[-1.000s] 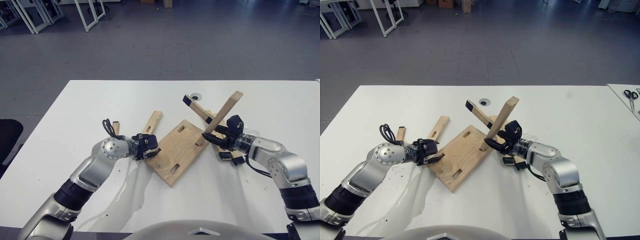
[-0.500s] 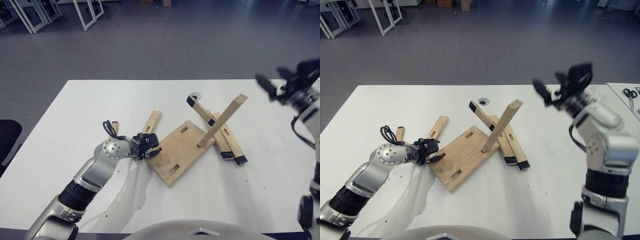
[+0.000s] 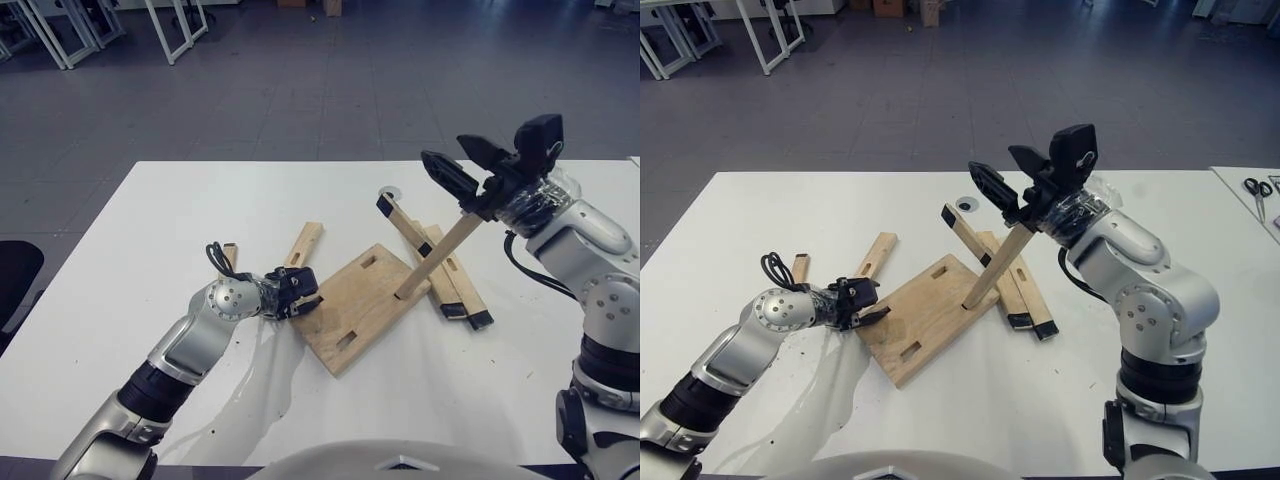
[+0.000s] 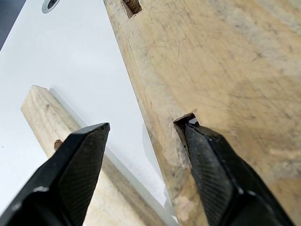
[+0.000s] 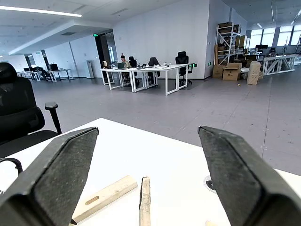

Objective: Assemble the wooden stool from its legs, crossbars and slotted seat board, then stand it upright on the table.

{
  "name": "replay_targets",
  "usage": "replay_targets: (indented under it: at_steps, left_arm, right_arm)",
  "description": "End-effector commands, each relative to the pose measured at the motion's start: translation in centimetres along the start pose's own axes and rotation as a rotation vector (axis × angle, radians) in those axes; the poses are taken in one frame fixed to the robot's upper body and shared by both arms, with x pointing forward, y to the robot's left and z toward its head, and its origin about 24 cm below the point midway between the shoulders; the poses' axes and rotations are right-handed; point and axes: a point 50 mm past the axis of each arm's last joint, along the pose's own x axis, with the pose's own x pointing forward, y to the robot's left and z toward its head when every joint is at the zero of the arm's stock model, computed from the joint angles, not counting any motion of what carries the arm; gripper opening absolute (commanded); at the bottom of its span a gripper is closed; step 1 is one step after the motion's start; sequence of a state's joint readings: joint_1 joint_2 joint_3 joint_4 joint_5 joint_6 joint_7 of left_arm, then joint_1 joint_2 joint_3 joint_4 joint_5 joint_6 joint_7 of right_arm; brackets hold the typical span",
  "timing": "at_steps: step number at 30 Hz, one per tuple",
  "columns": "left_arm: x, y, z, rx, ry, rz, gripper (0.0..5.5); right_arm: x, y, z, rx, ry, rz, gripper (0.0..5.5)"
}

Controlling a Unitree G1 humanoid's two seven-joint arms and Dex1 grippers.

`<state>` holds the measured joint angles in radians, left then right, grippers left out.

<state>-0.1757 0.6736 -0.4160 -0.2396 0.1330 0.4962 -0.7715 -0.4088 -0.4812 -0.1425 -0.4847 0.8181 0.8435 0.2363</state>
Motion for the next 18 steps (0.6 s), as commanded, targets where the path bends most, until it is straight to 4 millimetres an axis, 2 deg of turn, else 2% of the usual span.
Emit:
replay_targets:
  at_steps: [1,3,5,6,8,9,10,13,15,18]
  left_arm:
    - [0.4,-2.0,-2.9,-0.080,0.128,-0.085,2.97]
    - [0.5,-1.7,-2.8,-0.085,0.120,-0.061,2.97]
    - [0.5,-1.2,-2.5,-0.090,0.103,-0.017,2.97]
    - [0.5,-0.8,-2.3,-0.093,0.095,0.005,2.97]
    - [0.4,-0.3,-2.0,-0.119,0.074,0.044,2.97]
    - [0.2,-0.1,-1.6,-0.157,0.046,0.057,2.97]
    - [0.0,0.4,-0.9,-0.192,0.010,0.078,2.97]
    - [-0.8,1.7,0.6,-0.233,-0.054,0.134,2.97]
    - [-1.4,2.5,1.0,-0.236,-0.064,0.160,2.97]
    - [-1.8,2.8,0.9,-0.246,-0.050,0.186,2.97]
  right_arm:
    - [-0.1,-0.1,-1.4,0.096,0.051,-0.007,3.89]
    - [0.0,0.1,2.3,0.092,-0.155,-0.001,3.89]
    - [-0.6,-0.8,6.4,0.117,-0.391,-0.049,3.89]
    - [-1.1,-1.6,7.8,0.132,-0.470,-0.089,3.89]
    - [-1.8,-3.0,8.7,0.151,-0.519,-0.173,3.89]
    - [-2.1,-4.0,8.2,0.153,-0.500,-0.234,3.89]
    - [-2.4,-5.2,6.8,0.133,-0.433,-0.311,3.89]
    - [-3.3,-7.3,1.5,0.059,-0.136,-0.442,3.89]
    - [-4.1,-7.1,-2.0,-0.011,0.073,-0.434,3.89]
    - [-5.1,-5.6,-6.5,-0.050,0.353,-0.338,3.89]
